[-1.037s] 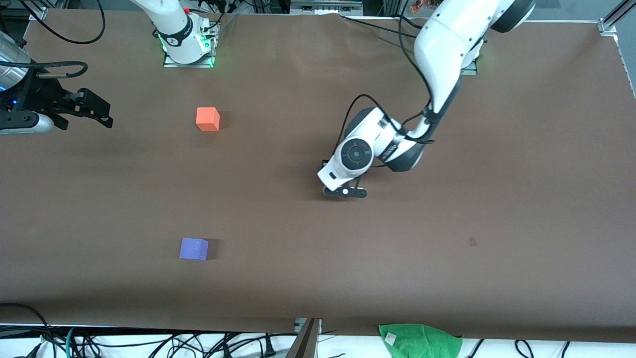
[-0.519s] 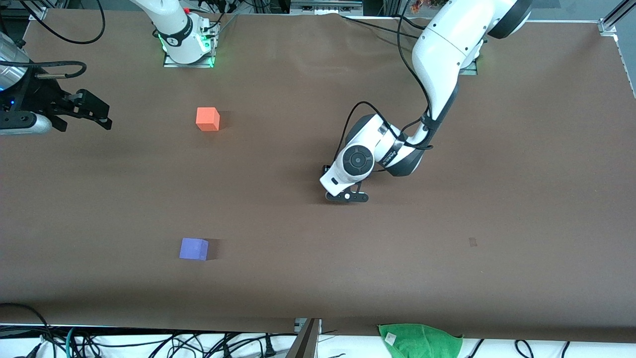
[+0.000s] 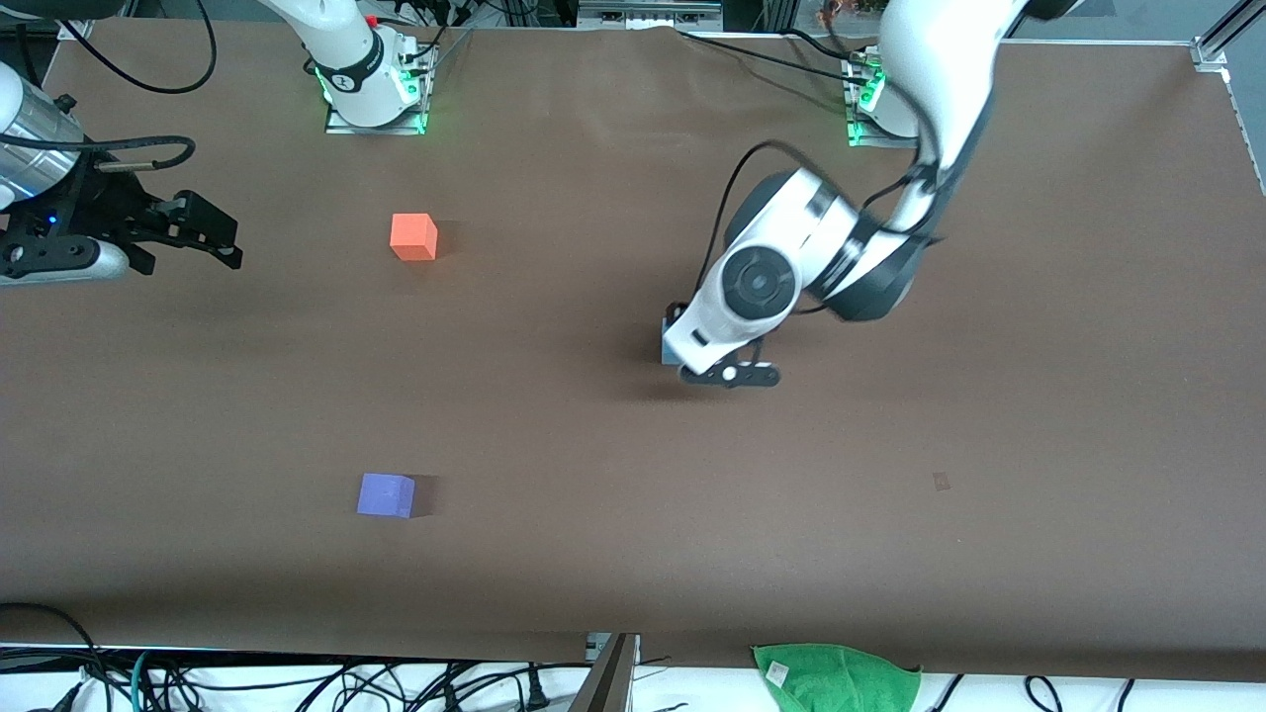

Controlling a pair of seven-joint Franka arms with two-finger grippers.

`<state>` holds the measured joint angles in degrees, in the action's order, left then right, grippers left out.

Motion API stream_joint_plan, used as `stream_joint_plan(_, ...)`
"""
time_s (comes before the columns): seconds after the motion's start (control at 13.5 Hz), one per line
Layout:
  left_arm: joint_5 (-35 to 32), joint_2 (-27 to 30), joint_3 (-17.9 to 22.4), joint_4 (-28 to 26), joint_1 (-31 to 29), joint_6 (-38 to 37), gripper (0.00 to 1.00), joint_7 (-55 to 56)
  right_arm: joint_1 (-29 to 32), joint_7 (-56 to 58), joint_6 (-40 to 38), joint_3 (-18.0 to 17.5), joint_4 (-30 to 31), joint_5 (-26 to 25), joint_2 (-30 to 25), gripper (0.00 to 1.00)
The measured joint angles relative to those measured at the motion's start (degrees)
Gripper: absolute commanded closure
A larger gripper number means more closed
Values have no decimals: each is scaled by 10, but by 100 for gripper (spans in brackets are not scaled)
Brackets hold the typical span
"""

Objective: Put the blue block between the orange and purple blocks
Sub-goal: 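Retract the left gripper while the right gripper reaches toward the blue cube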

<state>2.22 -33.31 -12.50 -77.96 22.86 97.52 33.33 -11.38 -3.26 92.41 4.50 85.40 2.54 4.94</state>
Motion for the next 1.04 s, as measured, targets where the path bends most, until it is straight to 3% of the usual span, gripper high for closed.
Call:
stream_joint_plan(0.44,-2,132,6,-1,-91,-126,0,-12,-2,2,4,-2,2,4,78,1)
stream_joint_plan(0.67,-28,164,8,-3,-141,-152,0,-90,-24,3,23,-9,1,5,132,1)
stream_joint_plan(1.04,-42,188,10,-6,-221,-167,0,-176,-98,-44,79,-16,0,10,155,1)
